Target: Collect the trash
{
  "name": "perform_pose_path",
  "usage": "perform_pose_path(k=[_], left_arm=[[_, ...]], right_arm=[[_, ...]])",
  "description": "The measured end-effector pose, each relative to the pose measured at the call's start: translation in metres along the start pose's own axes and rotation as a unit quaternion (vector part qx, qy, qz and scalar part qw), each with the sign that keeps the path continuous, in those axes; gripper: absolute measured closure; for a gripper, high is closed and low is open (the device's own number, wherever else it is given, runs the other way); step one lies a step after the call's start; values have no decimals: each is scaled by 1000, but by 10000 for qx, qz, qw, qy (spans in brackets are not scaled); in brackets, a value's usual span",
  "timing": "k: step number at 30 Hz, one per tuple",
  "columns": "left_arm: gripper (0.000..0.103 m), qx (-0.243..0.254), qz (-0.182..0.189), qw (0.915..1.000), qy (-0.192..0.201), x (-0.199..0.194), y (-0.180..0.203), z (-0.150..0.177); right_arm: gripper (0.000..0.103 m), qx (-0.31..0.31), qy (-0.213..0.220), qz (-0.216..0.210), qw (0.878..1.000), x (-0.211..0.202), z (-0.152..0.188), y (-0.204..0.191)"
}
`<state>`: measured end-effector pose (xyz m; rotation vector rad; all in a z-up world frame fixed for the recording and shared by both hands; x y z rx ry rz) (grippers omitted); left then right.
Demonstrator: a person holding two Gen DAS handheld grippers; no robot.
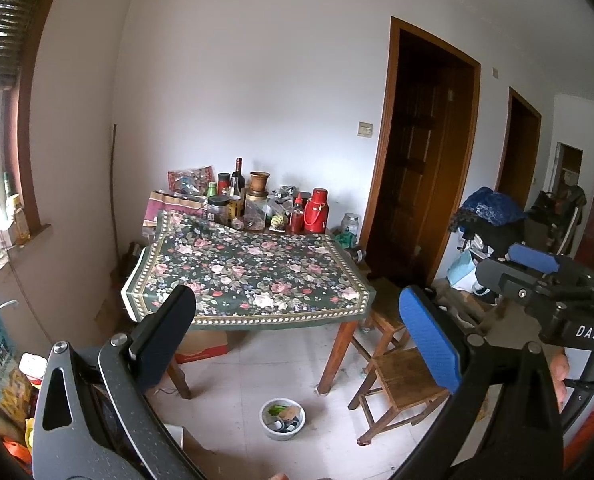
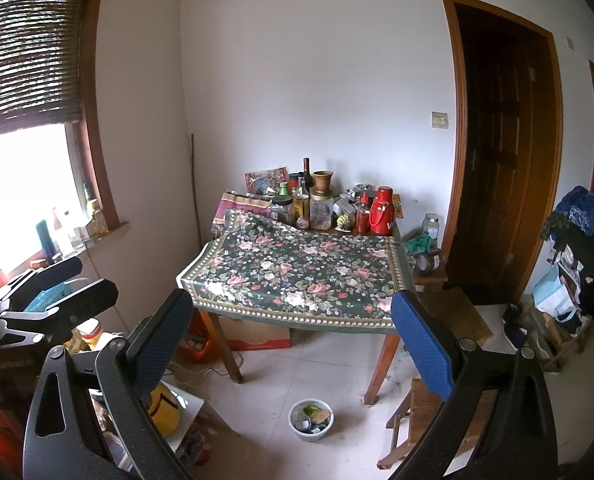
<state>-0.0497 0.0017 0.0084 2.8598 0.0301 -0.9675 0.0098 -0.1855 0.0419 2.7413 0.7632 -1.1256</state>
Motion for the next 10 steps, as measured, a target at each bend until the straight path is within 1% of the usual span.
perform_pose_path(k=[10], left_arm=[[1, -48, -87, 9999, -28, 10, -3, -6]], right_arm=[[4, -36, -59, -69, 10000, 9, -4, 2]])
Point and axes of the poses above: each gripper's, at about its wrist camera, not at the fingertips, and x roughly the way its jaws point, y to its right, z to its underside, the point moved 2 cm from there along x, roughly the way its jaws point, and after that the axes turned 15 degrees about -y, right-handed, at the moved point
